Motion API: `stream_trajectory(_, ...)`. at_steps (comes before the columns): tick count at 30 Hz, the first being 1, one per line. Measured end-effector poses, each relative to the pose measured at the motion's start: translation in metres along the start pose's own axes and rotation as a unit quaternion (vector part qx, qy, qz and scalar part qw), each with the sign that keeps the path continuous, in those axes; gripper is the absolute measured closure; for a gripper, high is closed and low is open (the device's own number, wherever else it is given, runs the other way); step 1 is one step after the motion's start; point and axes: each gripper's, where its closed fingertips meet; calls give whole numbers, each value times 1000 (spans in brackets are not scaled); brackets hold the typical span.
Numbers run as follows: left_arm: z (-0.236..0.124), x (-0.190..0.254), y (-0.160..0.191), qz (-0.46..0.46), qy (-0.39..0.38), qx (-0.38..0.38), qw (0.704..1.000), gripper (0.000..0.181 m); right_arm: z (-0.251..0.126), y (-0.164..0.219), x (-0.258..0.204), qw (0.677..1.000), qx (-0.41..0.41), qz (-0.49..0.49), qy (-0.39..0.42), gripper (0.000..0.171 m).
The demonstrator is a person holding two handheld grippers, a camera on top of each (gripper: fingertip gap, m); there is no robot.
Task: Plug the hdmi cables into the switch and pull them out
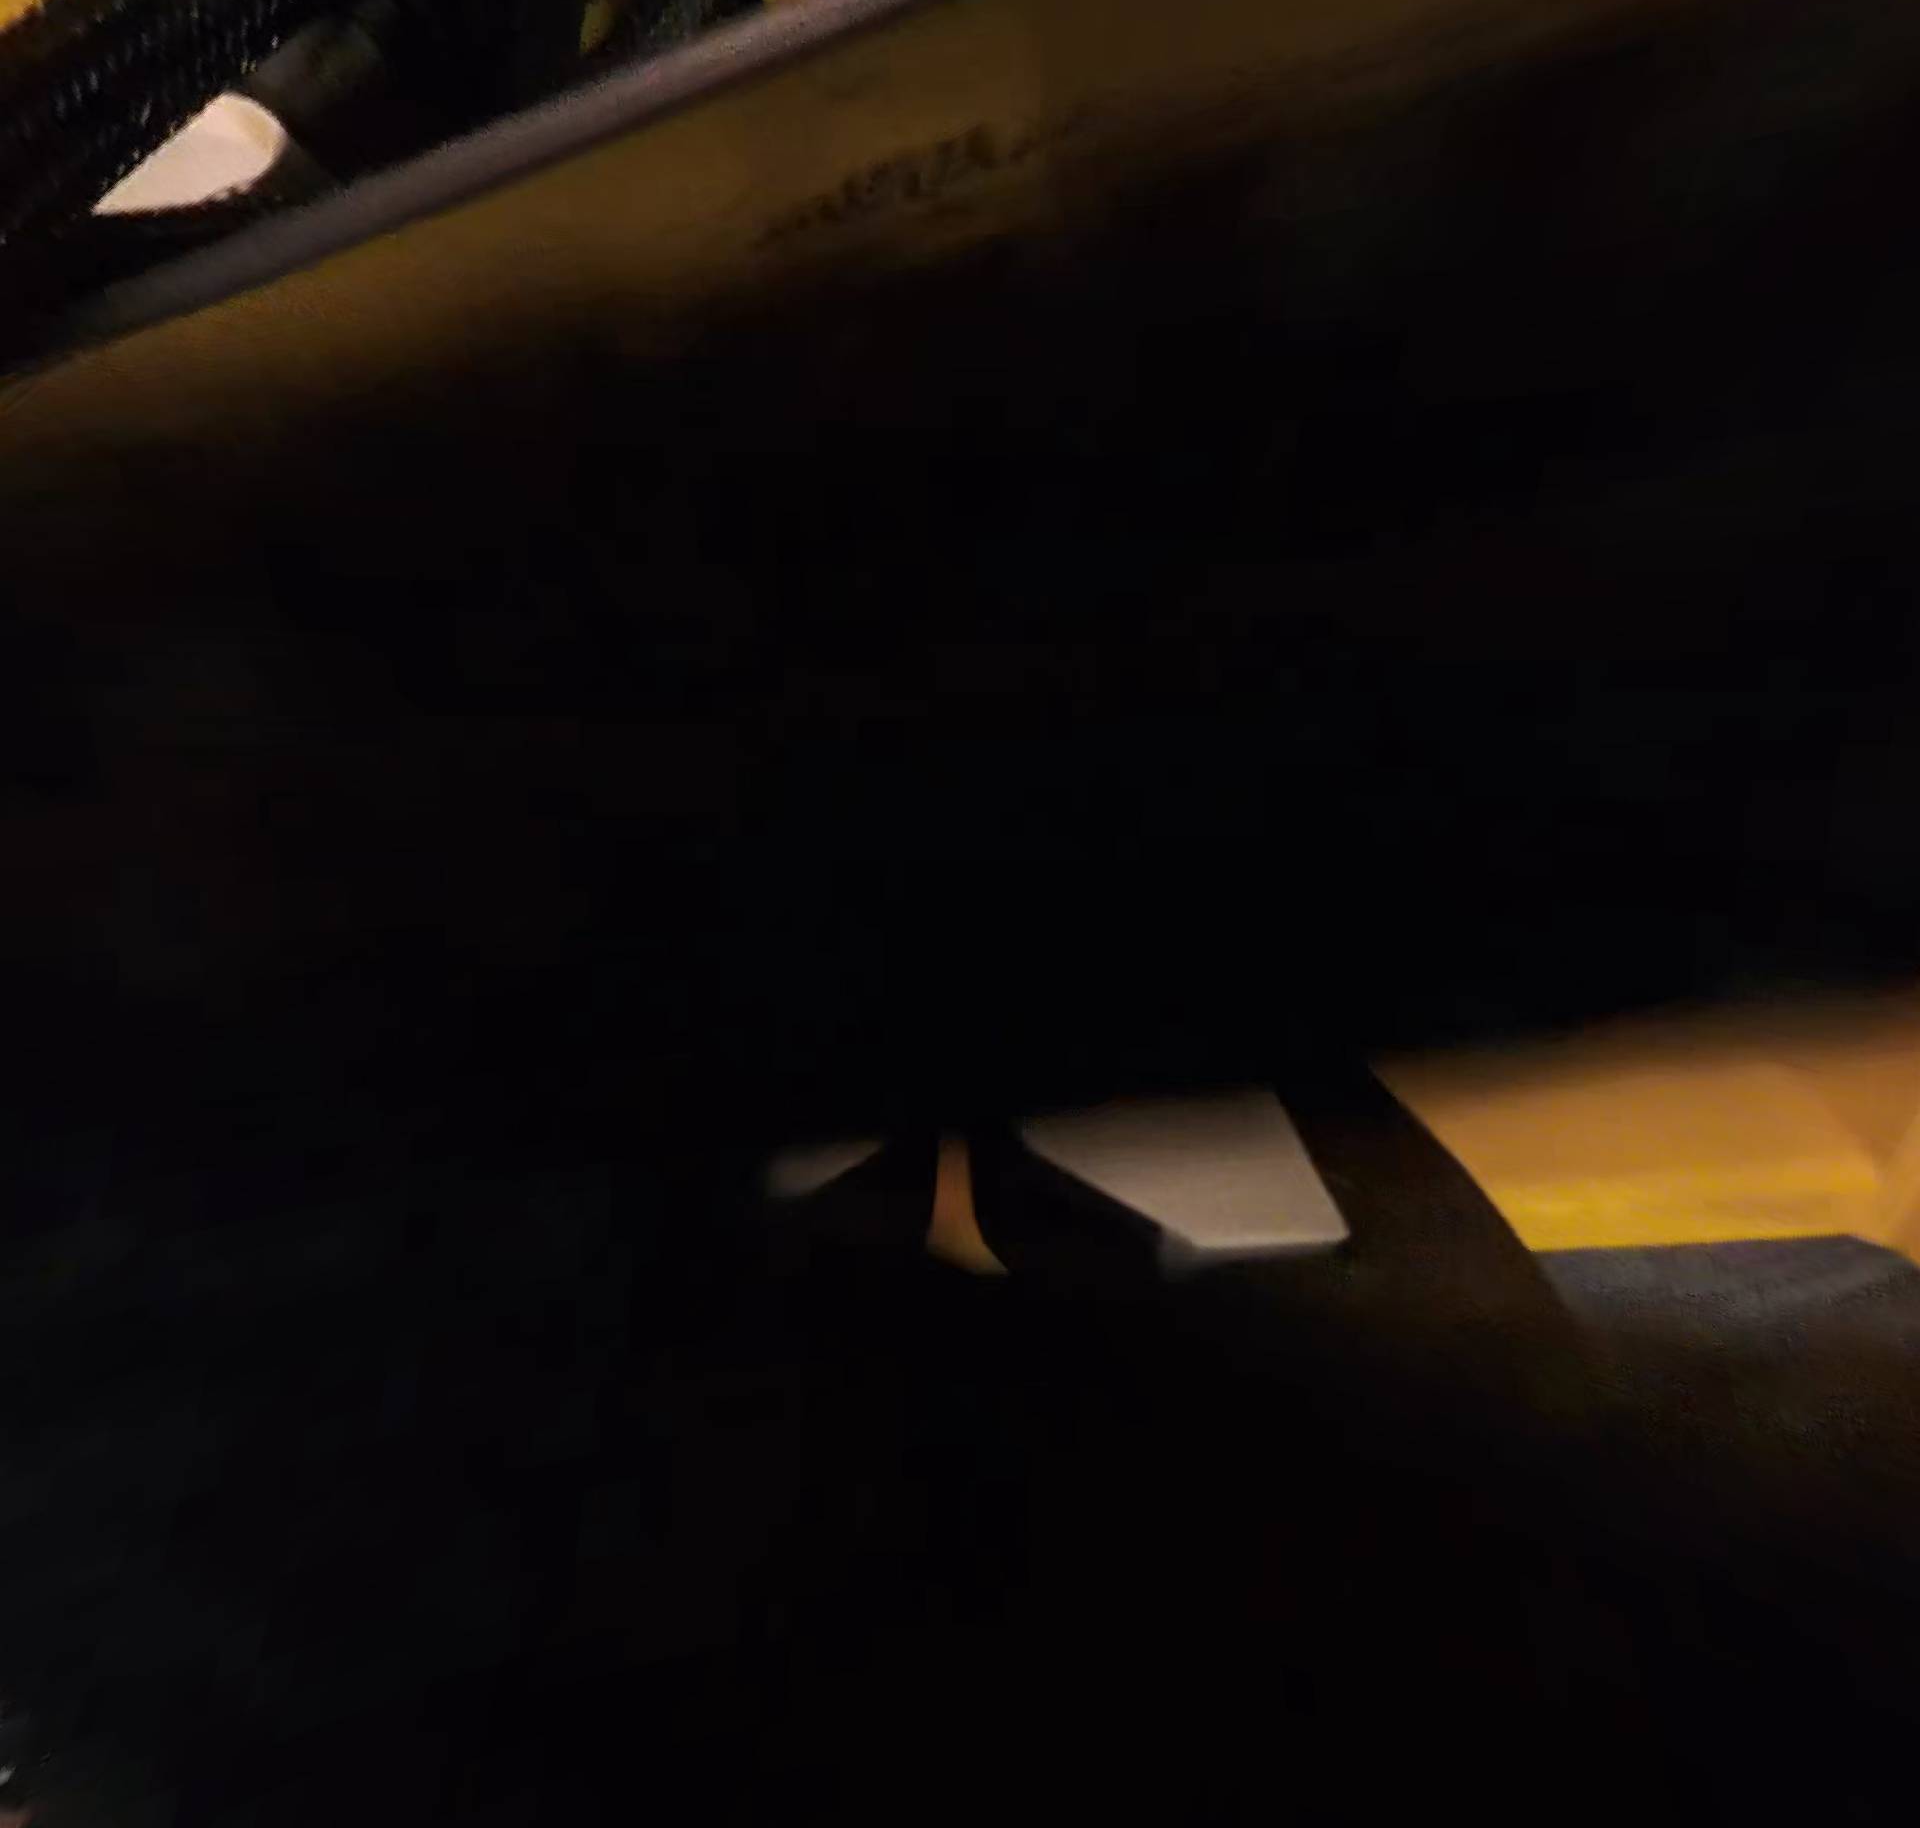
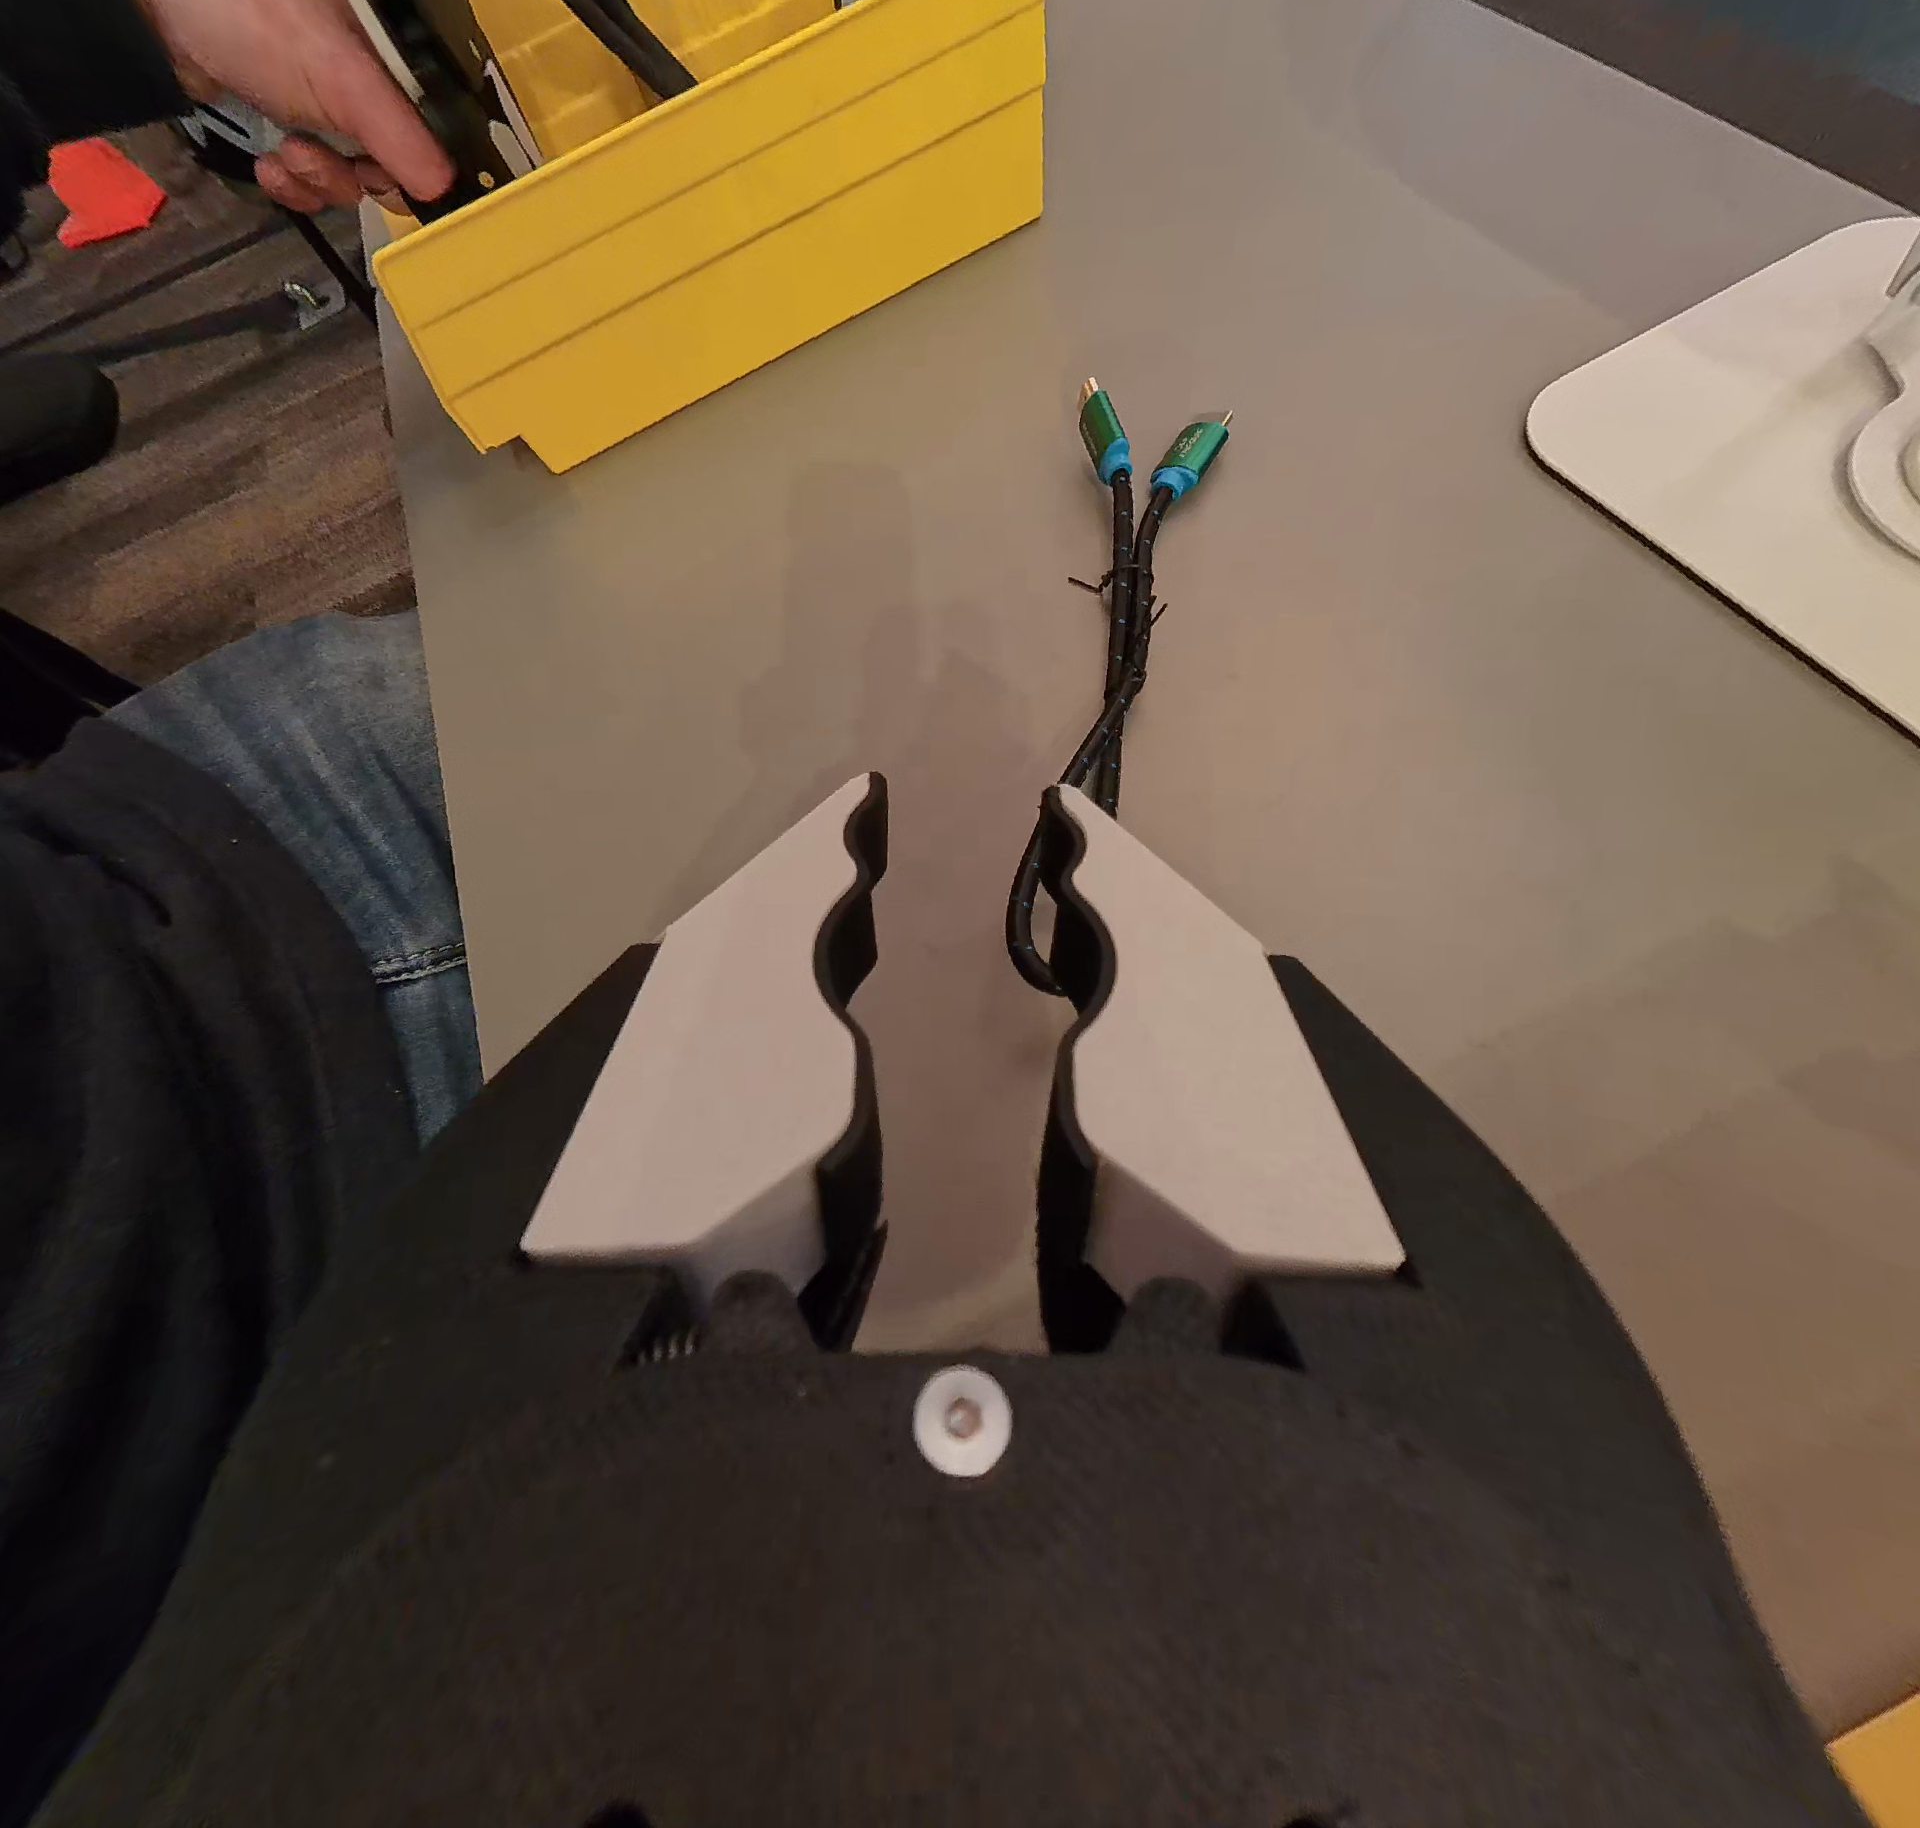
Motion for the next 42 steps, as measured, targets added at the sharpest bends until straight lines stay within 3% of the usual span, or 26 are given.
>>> stream_trajectory(1,0,0,0,-1,2,7,1000,181,-1,1,0,1000,1,0,0,144)
stream_trajectory(7,-24,5,-2,10,12,91,996,181,-11,1,3,1000,21,14,3,142)
stream_trajectory(14,-99,27,-9,29,28,248,968,181,-33,-12,10,997,62,12,37,135)
stream_trajectory(18,-157,52,-15,44,38,355,933,181,-38,-22,-6,996,69,-26,39,132)
stream_trajectory(20,-194,85,-21,79,79,427,897,181,-37,-32,-23,995,77,-50,27,132)
stream_trajectory(24,-240,164,-36,135,175,500,837,181,-28,-56,-66,989,93,-115,-5,130)
stream_trajectory(28,-273,228,-51,166,263,553,773,181,-12,-74,-107,983,92,-157,-26,132)
stream_trajectory(32,-299,272,-57,174,351,594,703,181,-3,-95,-119,983,131,-121,-37,131)
stream_trajectory(35,-294,294,-60,193,371,582,697,181,-11,-111,-104,977,170,-127,18,128)
stream_trajectory(39,-287,309,-61,195,395,569,694,181,-16,-120,-97,965,176,-183,71,138)
stream_trajectory(42,-285,314,-58,193,418,556,692,181,-7,-116,-99,962,153,-213,71,157)
Point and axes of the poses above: each gripper's, where its closed fingertips meet, z out along the fingers, y out of its underside, x = y × z across the jaws, and after that the axes turned 5 degrees about -x, right-handed
